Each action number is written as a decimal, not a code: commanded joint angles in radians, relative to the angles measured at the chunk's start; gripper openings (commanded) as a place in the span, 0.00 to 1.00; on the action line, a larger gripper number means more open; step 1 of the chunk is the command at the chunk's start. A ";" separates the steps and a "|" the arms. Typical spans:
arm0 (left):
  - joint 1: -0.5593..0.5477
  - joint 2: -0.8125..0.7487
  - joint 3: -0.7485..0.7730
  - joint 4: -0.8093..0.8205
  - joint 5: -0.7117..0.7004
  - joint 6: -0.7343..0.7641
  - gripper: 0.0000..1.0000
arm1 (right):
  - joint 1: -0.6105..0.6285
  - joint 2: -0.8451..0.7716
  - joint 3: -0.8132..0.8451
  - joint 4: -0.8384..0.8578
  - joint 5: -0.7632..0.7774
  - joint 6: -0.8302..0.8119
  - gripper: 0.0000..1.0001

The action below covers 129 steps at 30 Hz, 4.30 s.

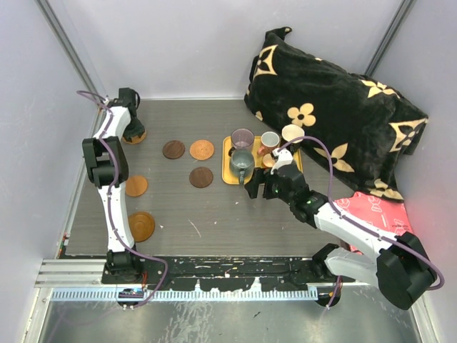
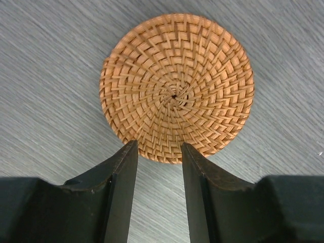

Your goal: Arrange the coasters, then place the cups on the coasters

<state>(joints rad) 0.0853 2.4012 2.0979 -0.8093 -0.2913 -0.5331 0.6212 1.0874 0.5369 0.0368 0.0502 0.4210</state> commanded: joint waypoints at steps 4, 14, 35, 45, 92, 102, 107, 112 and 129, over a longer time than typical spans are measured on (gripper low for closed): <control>0.005 -0.033 -0.035 -0.073 0.014 0.017 0.41 | 0.008 -0.063 0.019 0.028 -0.007 -0.002 0.93; 0.005 -0.176 -0.299 0.018 0.062 -0.023 0.41 | 0.007 -0.158 -0.015 0.007 -0.004 0.010 0.93; -0.052 -0.317 -0.538 0.077 0.118 -0.054 0.40 | 0.010 -0.307 -0.039 -0.063 -0.009 0.038 0.93; -0.076 -0.305 -0.548 0.082 0.107 -0.067 0.40 | 0.010 -0.310 -0.035 -0.074 -0.001 0.034 0.93; -0.095 -0.779 -0.954 0.271 0.006 -0.193 0.42 | 0.013 -0.345 -0.064 -0.047 -0.034 0.047 0.93; -0.110 -0.948 -1.170 0.292 -0.046 -0.210 0.44 | 0.014 -0.376 -0.084 -0.043 -0.049 0.059 0.93; -0.110 -0.906 -1.167 0.286 -0.070 -0.199 0.43 | 0.016 -0.397 -0.091 -0.053 -0.045 0.060 0.93; -0.108 -0.847 -1.173 0.306 -0.087 -0.190 0.43 | 0.015 -0.408 -0.088 -0.073 -0.031 0.050 0.93; -0.138 -0.776 -1.194 0.361 -0.013 -0.179 0.43 | 0.017 -0.340 -0.070 -0.047 -0.041 0.047 0.94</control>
<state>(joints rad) -0.0273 1.6012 0.9154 -0.4919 -0.3252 -0.7170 0.6323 0.7383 0.4423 -0.0681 0.0158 0.4732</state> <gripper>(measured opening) 0.433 0.935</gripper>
